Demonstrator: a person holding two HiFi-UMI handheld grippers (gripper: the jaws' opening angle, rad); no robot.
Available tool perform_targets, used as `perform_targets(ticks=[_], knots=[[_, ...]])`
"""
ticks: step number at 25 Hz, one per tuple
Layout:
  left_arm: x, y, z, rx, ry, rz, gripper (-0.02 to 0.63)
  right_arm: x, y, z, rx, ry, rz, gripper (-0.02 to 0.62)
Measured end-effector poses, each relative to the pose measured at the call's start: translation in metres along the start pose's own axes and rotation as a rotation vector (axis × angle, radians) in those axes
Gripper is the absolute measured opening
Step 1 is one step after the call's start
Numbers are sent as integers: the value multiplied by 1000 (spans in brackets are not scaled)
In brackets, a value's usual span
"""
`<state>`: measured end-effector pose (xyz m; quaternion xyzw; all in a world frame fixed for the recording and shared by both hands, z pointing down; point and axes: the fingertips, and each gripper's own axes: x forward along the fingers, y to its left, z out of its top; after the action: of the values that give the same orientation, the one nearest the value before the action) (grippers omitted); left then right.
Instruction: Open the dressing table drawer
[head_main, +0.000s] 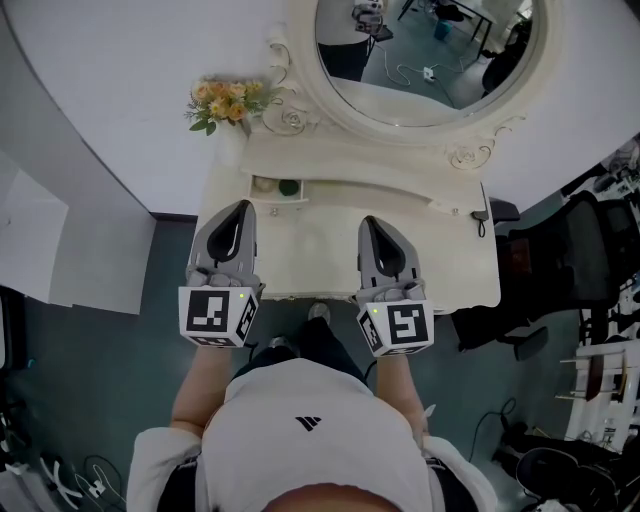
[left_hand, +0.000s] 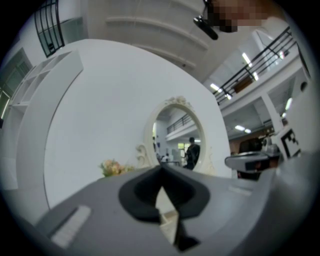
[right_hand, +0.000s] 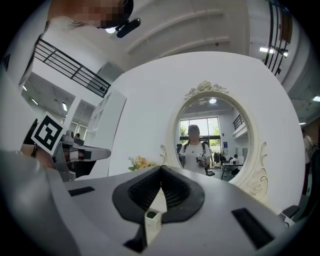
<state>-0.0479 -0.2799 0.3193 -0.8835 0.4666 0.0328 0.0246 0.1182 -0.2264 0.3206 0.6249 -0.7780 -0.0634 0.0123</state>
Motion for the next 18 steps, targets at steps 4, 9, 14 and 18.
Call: perform_targets(ticks=[4, 9, 14, 18], knots=[[-4, 1, 1, -1, -7, -1, 9, -3, 5, 1, -9, 0, -2, -12], [-9, 1, 3, 0, -13, -3, 9, -7, 6, 3, -10, -7, -16, -12], [-12, 3, 2, -6, -17, 4, 9, -10, 5, 4, -8, -9, -28, -12], [-13, 5, 4, -8, -26, 11, 9, -11, 5, 5, -4, -14, -35, -12]])
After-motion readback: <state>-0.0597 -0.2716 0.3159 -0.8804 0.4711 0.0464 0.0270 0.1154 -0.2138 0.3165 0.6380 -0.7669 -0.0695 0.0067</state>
